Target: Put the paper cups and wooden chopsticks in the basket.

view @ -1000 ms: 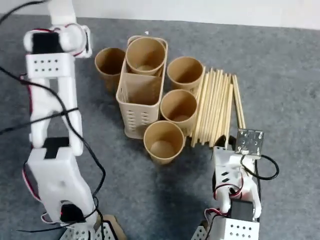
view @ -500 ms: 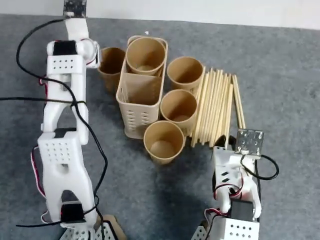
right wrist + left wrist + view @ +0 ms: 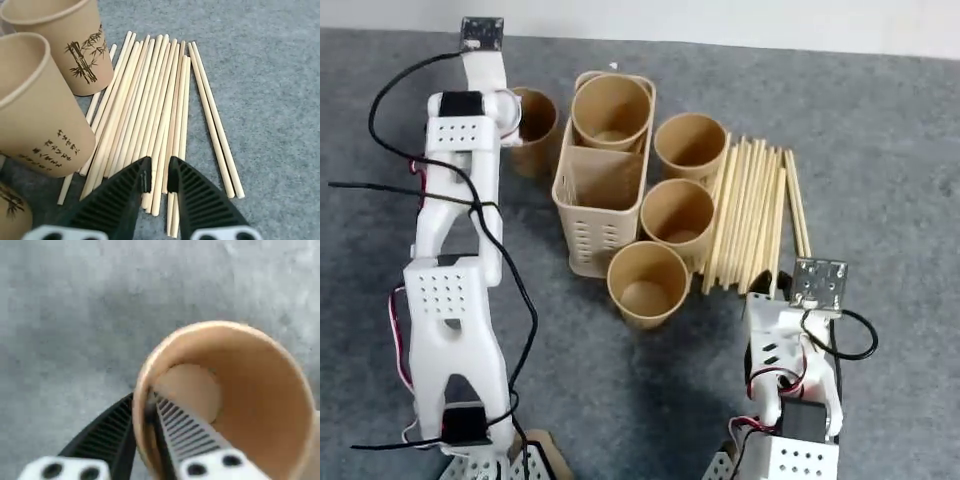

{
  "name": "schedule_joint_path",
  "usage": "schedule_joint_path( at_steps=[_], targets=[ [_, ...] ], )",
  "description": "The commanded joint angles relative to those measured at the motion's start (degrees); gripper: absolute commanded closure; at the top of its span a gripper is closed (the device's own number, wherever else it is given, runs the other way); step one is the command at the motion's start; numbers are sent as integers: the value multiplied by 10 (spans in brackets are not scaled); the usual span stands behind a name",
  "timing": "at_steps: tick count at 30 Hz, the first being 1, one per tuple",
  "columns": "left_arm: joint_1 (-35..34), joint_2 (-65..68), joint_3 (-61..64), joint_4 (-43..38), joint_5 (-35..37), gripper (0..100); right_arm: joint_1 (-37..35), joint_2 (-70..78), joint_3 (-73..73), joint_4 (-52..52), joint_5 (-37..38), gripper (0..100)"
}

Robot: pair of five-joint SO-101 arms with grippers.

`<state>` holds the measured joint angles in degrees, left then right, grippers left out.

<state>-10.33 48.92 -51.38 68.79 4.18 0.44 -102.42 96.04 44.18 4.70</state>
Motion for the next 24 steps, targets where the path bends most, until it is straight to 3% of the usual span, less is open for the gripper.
schedule_joint_path(
  at_steps=[1,5,9,15,24],
  targets=[
    [-8,-65,-145,96,-8,997,-7,-7,13,0,5,923],
    [35,-137,-323,220,-16,997,-20,-7,13,0,5,923],
    [128,-231,-421,311,-56,997,-21,-7,13,0,5,923],
    [207,-297,-324,286,-59,997,-21,-7,13,0,5,923],
    [203,-262,-166,227,-57,993,-20,-7,13,0,5,923]
  ],
)
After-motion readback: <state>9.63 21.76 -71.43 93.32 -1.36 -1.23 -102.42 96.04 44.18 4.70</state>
